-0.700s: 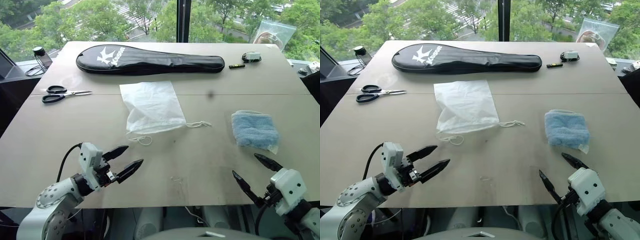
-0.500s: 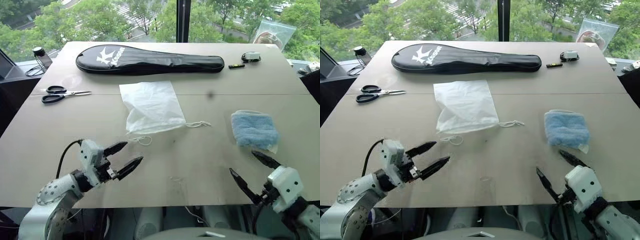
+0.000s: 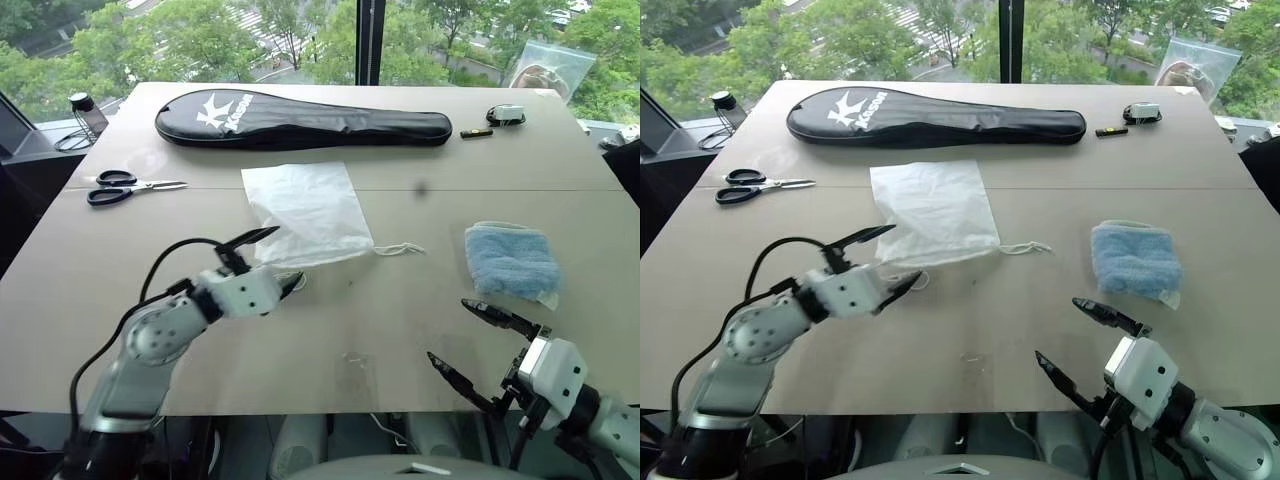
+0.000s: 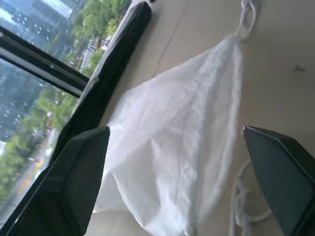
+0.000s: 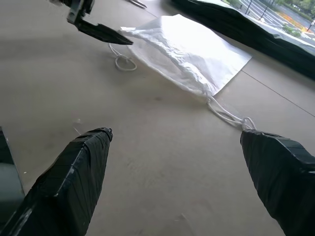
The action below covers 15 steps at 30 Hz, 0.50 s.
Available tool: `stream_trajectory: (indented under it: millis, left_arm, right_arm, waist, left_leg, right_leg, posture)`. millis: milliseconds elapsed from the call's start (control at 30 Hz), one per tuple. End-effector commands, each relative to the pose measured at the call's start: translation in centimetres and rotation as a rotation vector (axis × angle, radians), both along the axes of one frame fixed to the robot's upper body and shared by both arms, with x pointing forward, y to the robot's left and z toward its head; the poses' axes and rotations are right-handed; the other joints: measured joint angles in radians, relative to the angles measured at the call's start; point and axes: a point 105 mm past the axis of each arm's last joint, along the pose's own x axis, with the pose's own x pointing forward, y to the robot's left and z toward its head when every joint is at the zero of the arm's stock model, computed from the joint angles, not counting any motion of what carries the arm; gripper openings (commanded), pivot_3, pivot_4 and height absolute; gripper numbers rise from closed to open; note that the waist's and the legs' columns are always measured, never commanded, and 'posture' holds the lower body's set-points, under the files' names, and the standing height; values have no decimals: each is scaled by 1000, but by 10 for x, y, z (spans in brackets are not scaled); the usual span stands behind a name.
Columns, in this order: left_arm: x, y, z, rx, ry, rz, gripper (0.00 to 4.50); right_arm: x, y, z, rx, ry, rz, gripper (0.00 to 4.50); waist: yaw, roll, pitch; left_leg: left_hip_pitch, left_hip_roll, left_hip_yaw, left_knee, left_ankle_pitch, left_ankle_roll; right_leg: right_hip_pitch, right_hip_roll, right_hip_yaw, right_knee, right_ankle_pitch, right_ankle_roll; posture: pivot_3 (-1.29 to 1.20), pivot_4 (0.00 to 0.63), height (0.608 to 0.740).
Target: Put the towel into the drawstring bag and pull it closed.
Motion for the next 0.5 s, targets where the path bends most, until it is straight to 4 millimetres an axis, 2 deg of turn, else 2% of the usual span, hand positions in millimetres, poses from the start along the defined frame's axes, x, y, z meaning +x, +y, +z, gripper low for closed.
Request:
stream_trajectory:
  millis: [33,133,233,267,300,367,433,467,500]
  left_arm:
    - [16,-17,4,94,-115,-18,4482]
    - [35,-31,9,97,-166,1,4482]
    - [45,-36,6,128,-168,6,4482]
    - [49,-39,5,136,-161,-2,3951]
    - [52,-41,4,141,-157,-8,3644]
    - [58,-43,6,143,-148,-9,2710]
    - [62,-40,4,125,-96,6,1844]
    - [64,-37,3,101,-58,21,1238]
    - [65,-37,3,82,-29,19,1039]
  right_arm:
    - [-1,4,7,-9,-52,-4,4500]
    - [5,3,11,0,-73,-57,4500]
    - [11,2,12,-20,-89,-111,4500]
    - [15,-2,10,-52,-94,-167,4500]
    - [19,-5,9,-76,-98,-210,4500]
    - [19,-3,7,28,25,-185,4500]
    - [30,-16,14,73,26,-281,4500]
    - [36,-25,18,62,0,-342,4500]
    - [42,-35,22,52,-25,-403,4500]
  waist:
    - [-1,0,0]
    - [1,0,0]
    - [-2,0,0]
    - [-5,0,0]
    - [-6,0,0]
    - [-7,0,0]
    - [-7,0,0]
    - [-8,0,0]
    - [-9,0,0]
  left_leg:
    - [0,0,0,0,0,0]
    - [0,-3,-1,0,0,0]
    - [-1,-3,-1,1,0,0]
    - [0,-3,-1,1,0,0]
    - [0,-3,-1,0,0,0]
    - [-1,-3,-1,0,0,0]
    - [-1,-3,-1,1,0,0]
    - [-1,-3,-2,1,0,0]
    - [-1,-3,-2,1,0,0]
  right_leg:
    - [0,0,0,0,0,0]
    - [0,1,-1,0,2,3]
    - [0,1,-1,1,2,4]
    - [0,1,0,1,2,4]
    - [0,1,0,1,2,4]
    - [0,1,-1,1,2,4]
    - [0,1,-1,1,2,4]
    - [0,1,-1,1,2,4]
    - [0,1,-1,2,3,4]
  posture:
    - [0,150,740]
    - [0,150,740]
    - [0,150,740]
    - [0,150,740]
    - [0,150,740]
    - [0,150,740]
    - [0,150,740]
    - [0,150,740]
    - [0,150,740]
